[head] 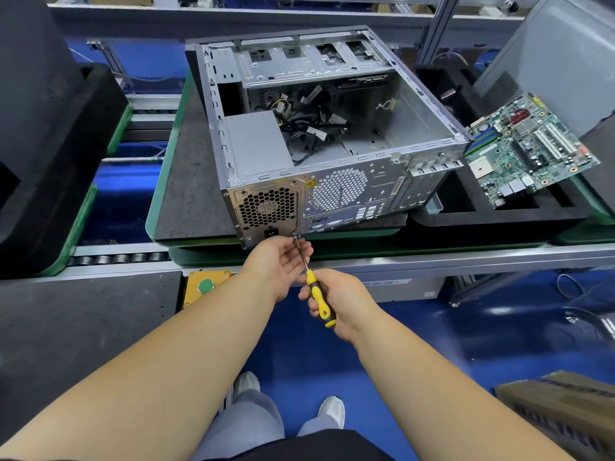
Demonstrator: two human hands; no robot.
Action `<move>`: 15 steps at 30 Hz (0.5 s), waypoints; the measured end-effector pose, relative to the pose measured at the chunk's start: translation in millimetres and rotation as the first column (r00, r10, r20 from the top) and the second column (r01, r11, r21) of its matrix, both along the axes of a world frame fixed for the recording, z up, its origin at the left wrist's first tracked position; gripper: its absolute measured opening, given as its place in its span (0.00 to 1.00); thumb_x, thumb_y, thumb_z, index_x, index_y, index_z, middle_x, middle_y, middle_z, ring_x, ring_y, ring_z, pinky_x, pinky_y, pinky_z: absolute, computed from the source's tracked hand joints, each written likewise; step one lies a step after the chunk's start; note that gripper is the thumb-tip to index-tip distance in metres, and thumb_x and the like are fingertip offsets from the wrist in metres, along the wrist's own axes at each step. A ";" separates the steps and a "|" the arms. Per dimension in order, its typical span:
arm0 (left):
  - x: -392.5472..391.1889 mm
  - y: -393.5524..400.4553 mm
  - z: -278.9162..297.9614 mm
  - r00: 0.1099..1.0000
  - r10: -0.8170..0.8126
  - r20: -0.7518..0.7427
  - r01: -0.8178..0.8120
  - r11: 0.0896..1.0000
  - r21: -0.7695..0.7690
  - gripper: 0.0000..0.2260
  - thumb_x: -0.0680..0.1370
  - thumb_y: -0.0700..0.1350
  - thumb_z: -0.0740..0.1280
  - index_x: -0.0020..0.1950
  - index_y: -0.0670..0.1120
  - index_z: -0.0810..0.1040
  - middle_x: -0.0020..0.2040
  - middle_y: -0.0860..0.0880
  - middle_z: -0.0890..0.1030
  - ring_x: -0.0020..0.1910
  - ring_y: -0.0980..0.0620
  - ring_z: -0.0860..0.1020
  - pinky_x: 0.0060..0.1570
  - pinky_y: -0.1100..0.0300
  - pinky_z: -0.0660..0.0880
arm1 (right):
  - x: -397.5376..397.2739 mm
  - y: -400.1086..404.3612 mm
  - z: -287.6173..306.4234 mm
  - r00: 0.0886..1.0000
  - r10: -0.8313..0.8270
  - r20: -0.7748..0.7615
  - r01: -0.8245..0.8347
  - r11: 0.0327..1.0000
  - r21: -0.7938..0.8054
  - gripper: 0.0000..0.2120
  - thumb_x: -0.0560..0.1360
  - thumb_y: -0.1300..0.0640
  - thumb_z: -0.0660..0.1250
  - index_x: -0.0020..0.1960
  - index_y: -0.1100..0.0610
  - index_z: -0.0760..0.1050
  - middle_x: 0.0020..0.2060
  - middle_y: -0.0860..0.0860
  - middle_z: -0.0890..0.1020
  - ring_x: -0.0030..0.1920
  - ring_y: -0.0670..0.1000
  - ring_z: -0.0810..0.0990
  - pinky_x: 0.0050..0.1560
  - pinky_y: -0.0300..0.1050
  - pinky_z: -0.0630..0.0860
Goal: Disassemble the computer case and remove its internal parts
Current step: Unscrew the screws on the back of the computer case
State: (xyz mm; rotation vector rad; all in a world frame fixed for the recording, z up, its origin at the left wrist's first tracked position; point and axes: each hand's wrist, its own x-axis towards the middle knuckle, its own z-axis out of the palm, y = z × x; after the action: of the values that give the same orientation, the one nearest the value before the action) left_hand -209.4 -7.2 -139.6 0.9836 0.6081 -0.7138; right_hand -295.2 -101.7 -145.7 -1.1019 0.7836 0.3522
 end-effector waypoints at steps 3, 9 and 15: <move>3.1 0.4 2.2 1.000 0.006 -0.016 -0.007 1.000 -0.016 0.10 0.81 0.37 0.58 0.48 0.35 0.78 0.42 0.41 0.83 0.44 0.47 0.82 0.45 0.58 0.78 | -0.6 -1.6 -0.2 0.999 0.045 0.023 -0.043 0.995 -0.088 0.10 0.79 0.57 0.61 0.52 0.59 0.80 0.31 0.51 0.82 0.27 0.47 0.74 0.29 0.40 0.72; 6.8 1.2 5.3 0.999 -0.003 -0.047 0.002 1.000 -0.010 0.11 0.81 0.37 0.57 0.47 0.35 0.78 0.36 0.42 0.85 0.43 0.47 0.83 0.45 0.59 0.79 | -3.7 -2.6 -5.2 0.987 0.108 0.119 -0.081 0.973 -0.218 0.05 0.77 0.54 0.70 0.49 0.55 0.78 0.33 0.50 0.81 0.29 0.46 0.78 0.30 0.41 0.76; 5.1 1.1 6.5 0.999 0.008 -0.044 -0.008 1.000 0.002 0.12 0.81 0.36 0.56 0.46 0.35 0.78 0.36 0.42 0.85 0.42 0.47 0.83 0.43 0.59 0.79 | 0.3 3.7 -4.6 0.986 0.138 0.093 -0.105 0.949 -0.296 0.07 0.75 0.54 0.71 0.48 0.52 0.74 0.32 0.49 0.78 0.30 0.48 0.75 0.34 0.46 0.71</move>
State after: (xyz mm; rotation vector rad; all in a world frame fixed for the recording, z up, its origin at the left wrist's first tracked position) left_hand -204.3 -6.1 -133.1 0.9689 0.6509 -0.7294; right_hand -294.9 -98.0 -150.3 -1.4386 0.6819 0.2802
